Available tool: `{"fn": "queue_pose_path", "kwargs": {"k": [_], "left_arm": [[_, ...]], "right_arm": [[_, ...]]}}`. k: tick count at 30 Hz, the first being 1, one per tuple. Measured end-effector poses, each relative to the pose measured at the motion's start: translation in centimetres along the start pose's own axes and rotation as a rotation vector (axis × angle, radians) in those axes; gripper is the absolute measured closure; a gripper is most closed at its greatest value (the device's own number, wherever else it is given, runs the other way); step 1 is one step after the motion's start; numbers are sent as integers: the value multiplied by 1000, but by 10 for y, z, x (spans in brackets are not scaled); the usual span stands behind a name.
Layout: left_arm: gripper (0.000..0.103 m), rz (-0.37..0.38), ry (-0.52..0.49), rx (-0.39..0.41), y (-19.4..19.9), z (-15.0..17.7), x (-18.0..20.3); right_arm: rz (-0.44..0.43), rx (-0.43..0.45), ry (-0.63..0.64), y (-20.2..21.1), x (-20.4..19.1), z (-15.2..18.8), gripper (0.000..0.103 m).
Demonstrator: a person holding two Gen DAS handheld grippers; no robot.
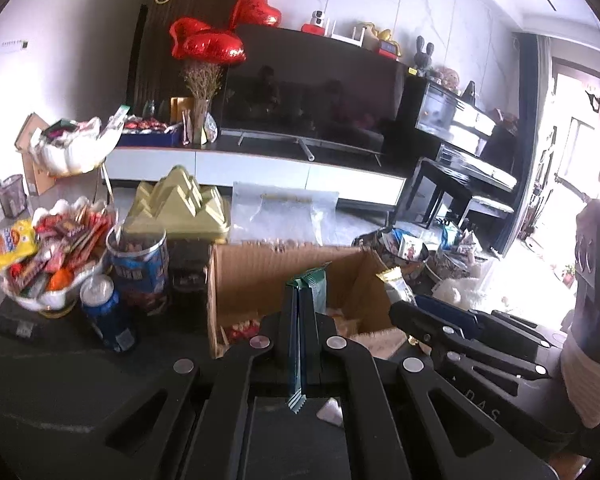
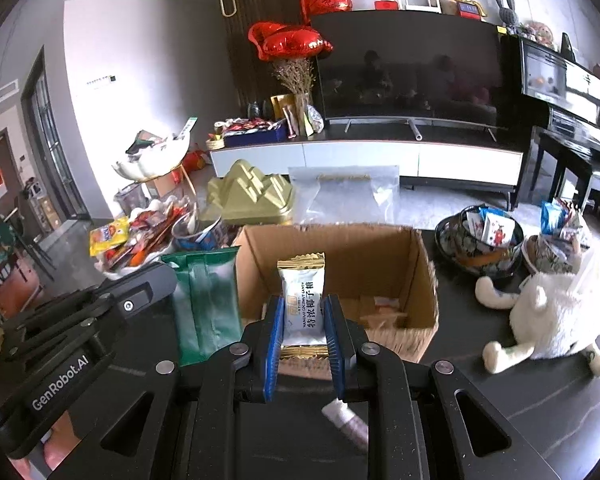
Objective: Organize snacks
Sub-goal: 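Carry the green packet and gold candy into the box and open both tools, then grasp the white-and-brown snack bar with the right tool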
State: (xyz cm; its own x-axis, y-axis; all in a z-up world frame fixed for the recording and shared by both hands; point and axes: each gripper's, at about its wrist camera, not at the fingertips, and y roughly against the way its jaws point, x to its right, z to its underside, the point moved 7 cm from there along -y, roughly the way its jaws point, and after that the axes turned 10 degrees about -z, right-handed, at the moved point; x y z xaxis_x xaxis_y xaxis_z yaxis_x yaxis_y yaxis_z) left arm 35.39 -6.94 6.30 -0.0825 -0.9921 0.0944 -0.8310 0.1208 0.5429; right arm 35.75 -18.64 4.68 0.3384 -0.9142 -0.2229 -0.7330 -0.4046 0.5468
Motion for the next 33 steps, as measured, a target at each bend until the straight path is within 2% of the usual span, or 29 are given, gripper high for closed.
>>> {"fn": "queue_pose_path", "kwargs": {"k": [8, 15, 18, 23, 28, 33], "left_arm": [[100, -14, -30, -5, -34, -28, 6], [99, -80, -44, -54, -74, -21, -2], [86, -109, -75, -68, -81, -16, -2], [81, -135, -90, -74, -76, -9, -2], [75, -184, -120, -82, -59, 6, 1], [74, -186, -110, -125, -48, 27, 6]], "right_arm": [[16, -2, 4, -20, 16, -18, 81], [41, -36, 7, -48, 33, -18, 79], [62, -47, -6, -55, 42, -12, 69], [45, -70, -20, -56, 47, -2, 68], [38, -84, 21, -46, 47, 12, 68], [22, -100, 50, -34, 46, 27, 68]]}}
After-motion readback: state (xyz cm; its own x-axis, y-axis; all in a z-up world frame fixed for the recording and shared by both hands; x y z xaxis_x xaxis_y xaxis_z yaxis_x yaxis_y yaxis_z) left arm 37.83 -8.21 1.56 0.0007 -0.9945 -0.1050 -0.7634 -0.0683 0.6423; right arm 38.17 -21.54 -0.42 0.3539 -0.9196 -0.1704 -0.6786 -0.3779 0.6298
